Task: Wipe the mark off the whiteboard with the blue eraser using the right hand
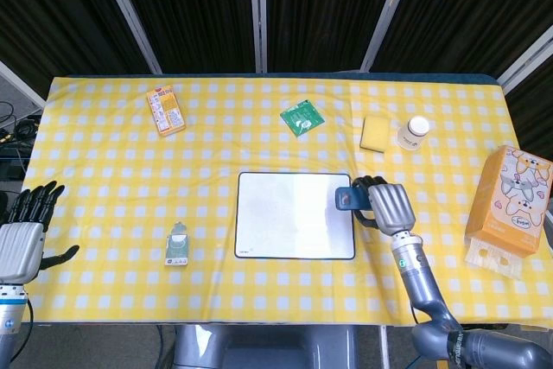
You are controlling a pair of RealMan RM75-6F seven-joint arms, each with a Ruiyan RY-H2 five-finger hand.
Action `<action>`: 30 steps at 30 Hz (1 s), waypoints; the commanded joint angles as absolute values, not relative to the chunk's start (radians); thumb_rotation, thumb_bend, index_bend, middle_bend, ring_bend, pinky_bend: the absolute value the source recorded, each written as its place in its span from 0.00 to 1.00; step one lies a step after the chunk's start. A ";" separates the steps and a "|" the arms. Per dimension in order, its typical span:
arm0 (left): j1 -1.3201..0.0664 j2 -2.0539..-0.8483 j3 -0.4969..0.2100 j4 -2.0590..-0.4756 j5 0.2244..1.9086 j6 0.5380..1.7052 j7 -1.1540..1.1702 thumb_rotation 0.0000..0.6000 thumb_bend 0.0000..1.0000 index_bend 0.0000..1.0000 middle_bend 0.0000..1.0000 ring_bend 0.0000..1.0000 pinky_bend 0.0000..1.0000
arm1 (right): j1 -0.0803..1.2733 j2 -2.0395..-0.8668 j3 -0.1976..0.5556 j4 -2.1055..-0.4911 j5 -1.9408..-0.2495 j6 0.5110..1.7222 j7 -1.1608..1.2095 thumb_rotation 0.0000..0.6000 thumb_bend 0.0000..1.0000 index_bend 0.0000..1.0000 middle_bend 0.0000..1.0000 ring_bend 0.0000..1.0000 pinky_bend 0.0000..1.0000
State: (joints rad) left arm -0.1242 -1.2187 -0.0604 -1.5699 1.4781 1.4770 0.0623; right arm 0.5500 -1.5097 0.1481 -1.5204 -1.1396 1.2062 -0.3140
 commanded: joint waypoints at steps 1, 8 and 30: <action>-0.124 -1.219 -0.059 -1.573 1.483 1.481 0.065 1.00 0.00 0.00 0.00 0.00 0.00 | 0.516 -1.484 0.119 -1.482 -1.168 1.214 -0.271 1.00 0.54 0.81 0.72 0.70 0.68; -0.123 -1.222 -0.055 -1.579 1.494 1.487 0.081 1.00 0.00 0.00 0.00 0.00 0.00 | 0.484 -1.461 0.065 -1.393 -1.250 1.193 -0.208 1.00 0.47 0.77 0.66 0.66 0.64; -0.109 -1.207 -0.052 -1.596 1.517 1.520 0.069 1.00 0.00 0.00 0.00 0.00 0.00 | 0.431 -1.450 0.083 -1.442 -1.245 1.217 -0.280 1.00 0.16 0.00 0.00 0.00 0.00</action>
